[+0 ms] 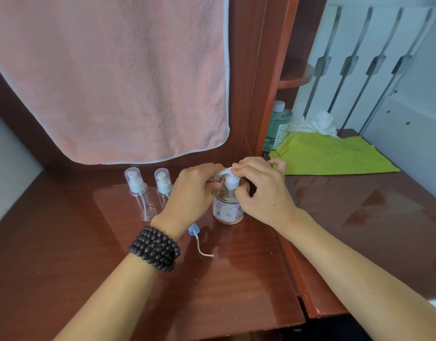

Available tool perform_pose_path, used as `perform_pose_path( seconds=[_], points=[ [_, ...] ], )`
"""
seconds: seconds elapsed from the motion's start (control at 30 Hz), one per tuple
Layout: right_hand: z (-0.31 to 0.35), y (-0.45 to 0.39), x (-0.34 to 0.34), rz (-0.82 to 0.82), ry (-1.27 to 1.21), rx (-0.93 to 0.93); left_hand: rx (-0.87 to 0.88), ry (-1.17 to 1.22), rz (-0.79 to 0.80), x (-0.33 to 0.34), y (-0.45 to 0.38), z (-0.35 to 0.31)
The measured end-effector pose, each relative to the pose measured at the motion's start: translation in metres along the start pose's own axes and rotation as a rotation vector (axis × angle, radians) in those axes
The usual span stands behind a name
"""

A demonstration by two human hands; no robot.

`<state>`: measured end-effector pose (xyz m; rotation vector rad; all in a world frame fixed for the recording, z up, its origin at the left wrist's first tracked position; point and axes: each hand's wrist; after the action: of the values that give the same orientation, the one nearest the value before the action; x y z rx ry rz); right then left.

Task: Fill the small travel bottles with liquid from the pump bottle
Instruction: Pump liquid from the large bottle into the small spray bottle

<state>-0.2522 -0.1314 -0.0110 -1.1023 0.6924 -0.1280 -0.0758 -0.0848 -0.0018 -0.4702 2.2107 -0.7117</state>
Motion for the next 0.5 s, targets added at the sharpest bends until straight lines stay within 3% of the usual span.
perform_pose_path(
  seconds=[0.5],
  points=[
    [-0.0022, 0.0006, -0.0013, -0.010, -0.003, 0.000, -0.002, -0.002, 0.019, -0.0016, -0.0016, -0.0023]
  ],
)
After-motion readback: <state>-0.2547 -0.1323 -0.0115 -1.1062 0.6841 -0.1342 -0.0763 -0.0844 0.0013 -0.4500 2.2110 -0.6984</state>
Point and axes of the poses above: each hand's wrist, its own y-axis away from the middle knuckle, its own x-axis out of the palm, z = x × y, and after that the axes turned 11 degrees about -z, right-handed
